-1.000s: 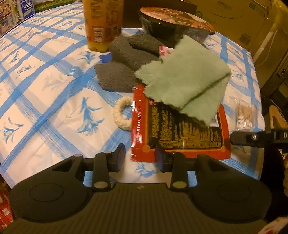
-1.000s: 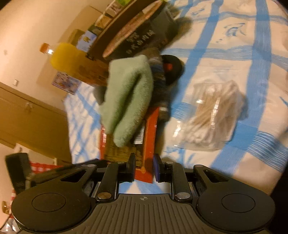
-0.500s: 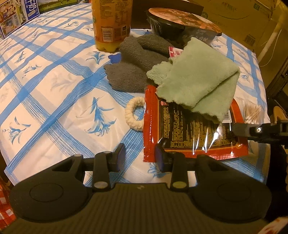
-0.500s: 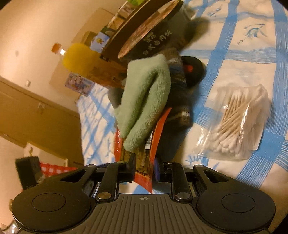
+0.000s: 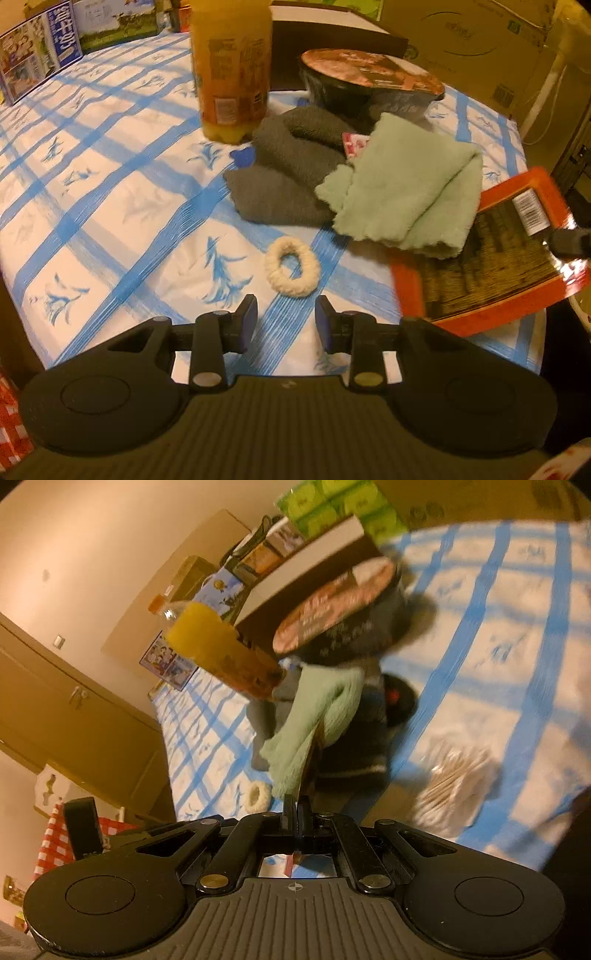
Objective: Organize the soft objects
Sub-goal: 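Lift the red package with the right gripper while the left gripper grasps the cream rope ring, then carry the rope ring and red package toward the white box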
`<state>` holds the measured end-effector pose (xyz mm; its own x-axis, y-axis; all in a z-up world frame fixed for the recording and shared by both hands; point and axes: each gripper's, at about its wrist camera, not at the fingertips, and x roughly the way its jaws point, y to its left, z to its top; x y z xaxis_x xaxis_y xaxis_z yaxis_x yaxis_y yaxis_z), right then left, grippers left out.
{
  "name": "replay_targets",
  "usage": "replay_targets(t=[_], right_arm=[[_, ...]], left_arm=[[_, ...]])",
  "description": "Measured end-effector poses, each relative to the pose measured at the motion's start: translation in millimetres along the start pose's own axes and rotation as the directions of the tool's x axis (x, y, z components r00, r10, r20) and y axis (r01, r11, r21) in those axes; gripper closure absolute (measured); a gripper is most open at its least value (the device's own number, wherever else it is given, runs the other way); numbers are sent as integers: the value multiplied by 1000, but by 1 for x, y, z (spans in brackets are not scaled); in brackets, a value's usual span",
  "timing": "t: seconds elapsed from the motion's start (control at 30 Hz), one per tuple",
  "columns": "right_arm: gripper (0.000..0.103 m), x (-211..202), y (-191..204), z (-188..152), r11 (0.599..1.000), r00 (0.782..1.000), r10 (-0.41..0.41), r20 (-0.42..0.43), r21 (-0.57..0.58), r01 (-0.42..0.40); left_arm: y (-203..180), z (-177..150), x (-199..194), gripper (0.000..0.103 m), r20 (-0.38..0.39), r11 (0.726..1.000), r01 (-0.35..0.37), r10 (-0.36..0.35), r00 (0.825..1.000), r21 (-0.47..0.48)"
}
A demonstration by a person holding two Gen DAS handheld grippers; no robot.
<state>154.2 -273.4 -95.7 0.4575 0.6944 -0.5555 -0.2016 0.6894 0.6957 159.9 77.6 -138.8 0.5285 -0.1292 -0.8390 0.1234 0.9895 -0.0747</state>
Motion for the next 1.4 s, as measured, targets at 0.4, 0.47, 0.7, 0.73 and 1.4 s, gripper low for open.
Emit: replay_targets(t=[0.4,0.47,0.7,0.73,1.4], right_arm=[[103,-44,7,26,989,983,-146,109,-1,147],[103,-42,9,30,984,982,-171,82,-30,174],[102,-4,23,14,947,965,-260,-9,-198,253],[102,-2,22,11,943,963,-270,-14,-208,261],[102,-33,33,35,943,957,-278,77,-168,287]], left_arm=[[-6,11,29,71,-32,1000,-13,13,999,3],[-6,13,34,71,-38,1000,-21,21,999,0],[-5,15,38,70,-37,1000,-21,21,999,3],[-5,15,39,70,-38,1000,-22,22,999,4],[-3,19,42,89,-17,1000,-10,11,1000,22]])
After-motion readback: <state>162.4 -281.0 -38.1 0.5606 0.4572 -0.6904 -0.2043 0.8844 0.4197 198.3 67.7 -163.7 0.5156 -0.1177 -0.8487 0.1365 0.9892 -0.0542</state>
